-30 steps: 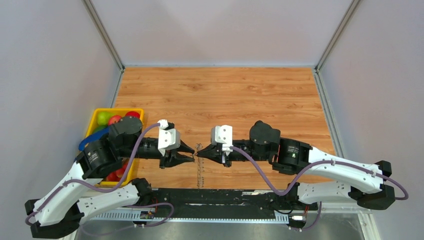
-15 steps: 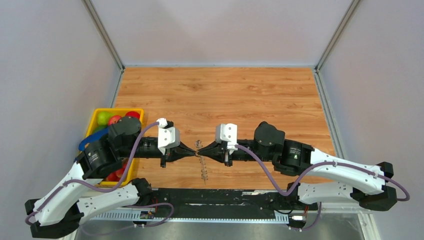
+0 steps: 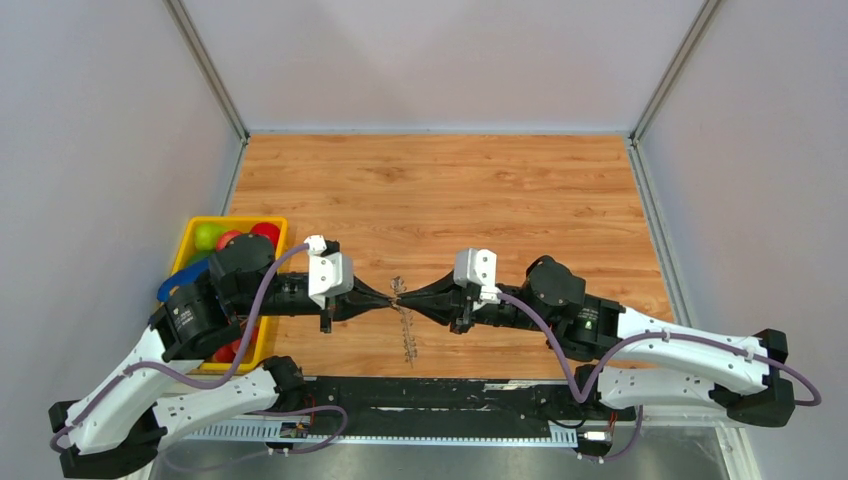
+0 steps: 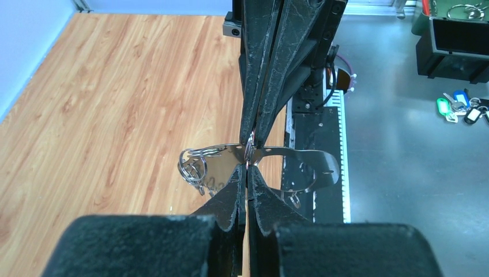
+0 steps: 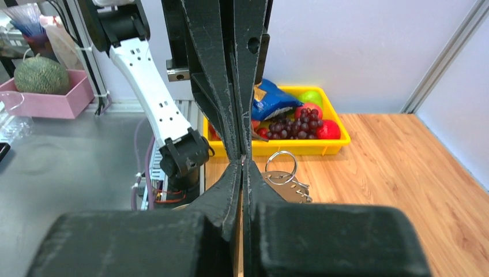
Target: Put the keys on the keyring
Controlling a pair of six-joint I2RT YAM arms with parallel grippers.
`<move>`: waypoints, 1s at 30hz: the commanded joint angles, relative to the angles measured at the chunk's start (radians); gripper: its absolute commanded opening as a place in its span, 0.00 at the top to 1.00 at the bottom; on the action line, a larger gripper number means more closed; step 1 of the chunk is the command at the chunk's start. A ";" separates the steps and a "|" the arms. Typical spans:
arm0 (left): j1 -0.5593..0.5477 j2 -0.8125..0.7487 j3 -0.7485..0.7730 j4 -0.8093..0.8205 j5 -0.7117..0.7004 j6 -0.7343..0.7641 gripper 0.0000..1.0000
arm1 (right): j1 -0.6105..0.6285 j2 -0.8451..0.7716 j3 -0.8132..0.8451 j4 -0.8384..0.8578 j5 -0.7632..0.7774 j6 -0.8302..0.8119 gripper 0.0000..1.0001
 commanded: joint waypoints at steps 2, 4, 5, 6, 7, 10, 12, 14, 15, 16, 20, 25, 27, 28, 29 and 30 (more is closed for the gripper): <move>-0.001 -0.003 -0.004 0.044 0.029 -0.019 0.97 | 0.004 -0.040 -0.026 0.227 -0.009 0.030 1.00; 0.000 -0.004 -0.005 0.047 0.039 -0.021 0.97 | 0.004 -0.038 -0.038 0.262 -0.015 0.038 1.00; 0.000 -0.004 -0.006 0.049 0.041 -0.022 0.96 | 0.004 -0.035 -0.042 0.274 -0.018 0.040 1.00; 0.001 -0.004 -0.006 0.051 0.047 -0.021 0.96 | 0.005 -0.033 -0.046 0.288 -0.016 0.040 1.00; 0.000 -0.004 -0.007 0.051 0.051 -0.021 0.95 | 0.006 -0.032 -0.051 0.302 -0.015 0.041 1.00; 0.000 -0.002 -0.005 0.052 0.063 -0.022 0.92 | 0.013 -0.022 -0.053 0.332 -0.005 0.033 1.00; 0.000 -0.003 -0.003 0.056 0.072 -0.022 0.88 | 0.015 -0.011 -0.053 0.347 0.003 0.024 1.00; 0.000 -0.008 -0.005 0.062 0.080 -0.023 0.79 | 0.015 0.000 -0.056 0.359 -0.001 0.023 1.00; 0.000 -0.009 -0.005 0.065 0.082 -0.023 0.76 | 0.015 0.003 -0.059 0.363 -0.002 0.024 1.00; 0.000 -0.014 -0.007 0.070 0.084 -0.023 0.72 | 0.016 0.006 -0.061 0.366 -0.004 0.025 1.00; -0.001 -0.018 -0.004 0.072 0.081 -0.025 0.60 | 0.016 0.006 -0.063 0.363 -0.011 0.030 1.00; -0.001 -0.035 -0.003 0.086 0.053 -0.027 0.50 | 0.017 -0.002 -0.064 0.347 -0.016 0.039 1.00; 0.000 -0.043 -0.006 0.097 0.040 -0.029 0.49 | 0.018 -0.007 -0.066 0.344 -0.017 0.043 1.00; 0.000 -0.045 -0.007 0.105 0.035 -0.030 0.47 | 0.018 -0.008 -0.066 0.341 -0.021 0.044 1.00; 0.000 -0.050 -0.008 0.112 0.023 -0.032 0.47 | 0.018 -0.009 -0.064 0.337 -0.024 0.046 1.00; 0.000 -0.052 -0.009 0.115 0.019 -0.033 0.47 | 0.019 -0.009 -0.064 0.334 -0.029 0.047 1.00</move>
